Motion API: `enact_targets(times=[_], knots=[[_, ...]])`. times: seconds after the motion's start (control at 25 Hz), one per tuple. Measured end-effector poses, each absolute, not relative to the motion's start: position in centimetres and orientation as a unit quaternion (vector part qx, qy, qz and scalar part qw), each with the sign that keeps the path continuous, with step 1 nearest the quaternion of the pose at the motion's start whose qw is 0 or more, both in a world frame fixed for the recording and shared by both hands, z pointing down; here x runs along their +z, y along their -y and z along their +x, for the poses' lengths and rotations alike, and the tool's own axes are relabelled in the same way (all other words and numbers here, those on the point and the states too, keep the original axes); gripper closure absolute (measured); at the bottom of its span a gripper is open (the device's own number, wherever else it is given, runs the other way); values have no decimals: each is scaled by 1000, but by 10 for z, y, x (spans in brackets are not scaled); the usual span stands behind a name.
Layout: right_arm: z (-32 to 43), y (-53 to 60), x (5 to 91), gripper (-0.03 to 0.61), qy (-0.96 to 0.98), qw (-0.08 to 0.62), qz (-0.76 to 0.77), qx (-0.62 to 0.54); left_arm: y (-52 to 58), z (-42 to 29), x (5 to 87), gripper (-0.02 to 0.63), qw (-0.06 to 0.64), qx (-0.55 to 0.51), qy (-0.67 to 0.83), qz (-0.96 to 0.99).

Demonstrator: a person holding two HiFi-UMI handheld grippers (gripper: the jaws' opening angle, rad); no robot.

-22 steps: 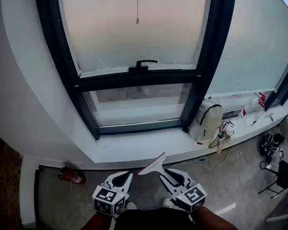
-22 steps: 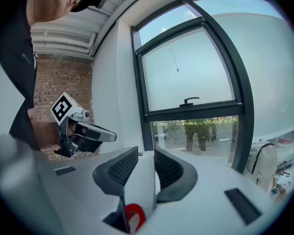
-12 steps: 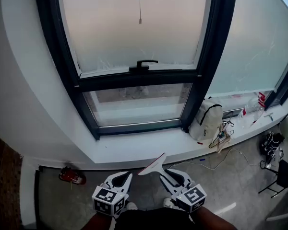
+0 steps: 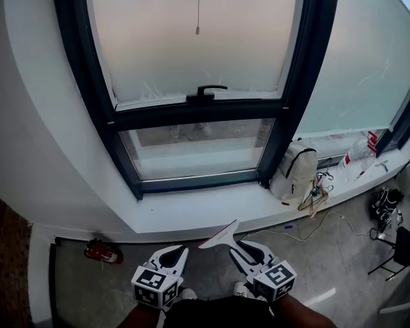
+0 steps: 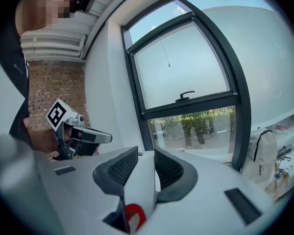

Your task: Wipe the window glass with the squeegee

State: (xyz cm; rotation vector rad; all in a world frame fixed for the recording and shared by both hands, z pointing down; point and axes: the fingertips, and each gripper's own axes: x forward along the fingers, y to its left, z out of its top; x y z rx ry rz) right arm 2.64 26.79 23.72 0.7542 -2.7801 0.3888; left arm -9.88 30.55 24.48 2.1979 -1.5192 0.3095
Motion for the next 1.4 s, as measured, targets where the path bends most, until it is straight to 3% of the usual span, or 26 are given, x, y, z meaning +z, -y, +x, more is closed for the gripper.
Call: enact_targets(times=[0.76,1.12,1.4], knots=[[-23,-266,252,486,923,98,327,178,-324,-171,256,614,215,116,527,814],[-4,-236,263,486,900,82,370,216,-283,-149,272,614,222,156,469,840],[23,-148,296,486,867,35,408,283,-216,-134,286,614,208,215,442,846]])
